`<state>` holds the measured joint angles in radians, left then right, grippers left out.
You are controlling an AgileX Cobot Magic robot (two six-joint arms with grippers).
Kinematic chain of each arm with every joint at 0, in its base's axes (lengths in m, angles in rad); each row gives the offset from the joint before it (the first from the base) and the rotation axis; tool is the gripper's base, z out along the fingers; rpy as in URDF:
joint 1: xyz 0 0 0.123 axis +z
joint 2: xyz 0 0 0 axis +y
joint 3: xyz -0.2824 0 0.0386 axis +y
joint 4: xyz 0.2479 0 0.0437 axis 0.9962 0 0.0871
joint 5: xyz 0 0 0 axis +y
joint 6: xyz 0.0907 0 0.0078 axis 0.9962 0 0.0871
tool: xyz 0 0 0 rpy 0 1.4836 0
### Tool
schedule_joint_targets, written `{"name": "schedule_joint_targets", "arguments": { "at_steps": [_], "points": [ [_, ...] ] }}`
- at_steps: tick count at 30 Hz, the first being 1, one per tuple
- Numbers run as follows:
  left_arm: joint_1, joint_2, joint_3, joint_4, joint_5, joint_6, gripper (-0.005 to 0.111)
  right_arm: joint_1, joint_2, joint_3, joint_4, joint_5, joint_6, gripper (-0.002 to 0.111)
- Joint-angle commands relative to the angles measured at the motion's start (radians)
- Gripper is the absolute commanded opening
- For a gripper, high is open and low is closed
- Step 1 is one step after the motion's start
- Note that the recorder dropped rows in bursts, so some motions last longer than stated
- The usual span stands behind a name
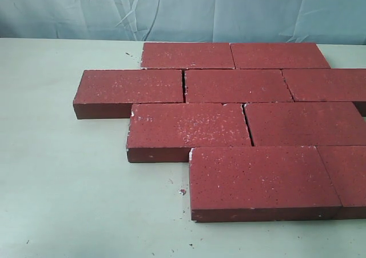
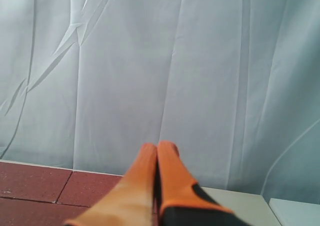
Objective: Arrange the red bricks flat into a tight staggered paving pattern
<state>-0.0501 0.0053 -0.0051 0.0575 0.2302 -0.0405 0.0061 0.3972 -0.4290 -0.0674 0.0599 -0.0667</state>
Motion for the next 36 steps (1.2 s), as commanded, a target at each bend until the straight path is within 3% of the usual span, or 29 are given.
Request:
{"name": "schedule_joint_targets", "arguments": {
  "at_steps": [1, 10, 25, 28, 32, 36],
  "points": [
    [0.0, -0.005, 0.005, -0.001, 0.001, -0.001, 0.0, -0.006, -0.003, 0.004, -0.001, -0.009, -0.003, -0.001],
    [0.0, -0.005, 0.005, -0.001, -0.005, -0.001, 0.0, -0.007, -0.044, 0.014, -0.009, 0.119, -0.003, -0.001],
    [0.0, -0.005, 0.005, 0.003, -0.005, -0.001, 0.0, -0.009, -0.228, 0.342, 0.054, -0.027, 0.001, -0.001],
    [0.0, -0.005, 0.005, 0.003, -0.005, -0.001, 0.0, -0.087, -0.266, 0.393, 0.109, -0.021, 0.001, -0.001],
    [0.0, -0.005, 0.005, 0.003, -0.005, -0.001, 0.0, -0.103, -0.337, 0.429, 0.104, -0.021, 0.001, -0.001],
    [0.0, -0.005, 0.005, 0.003, -0.005, -0.001, 0.0, -0.103, -0.397, 0.429, 0.104, 0.112, 0.007, -0.001]
  ]
}}
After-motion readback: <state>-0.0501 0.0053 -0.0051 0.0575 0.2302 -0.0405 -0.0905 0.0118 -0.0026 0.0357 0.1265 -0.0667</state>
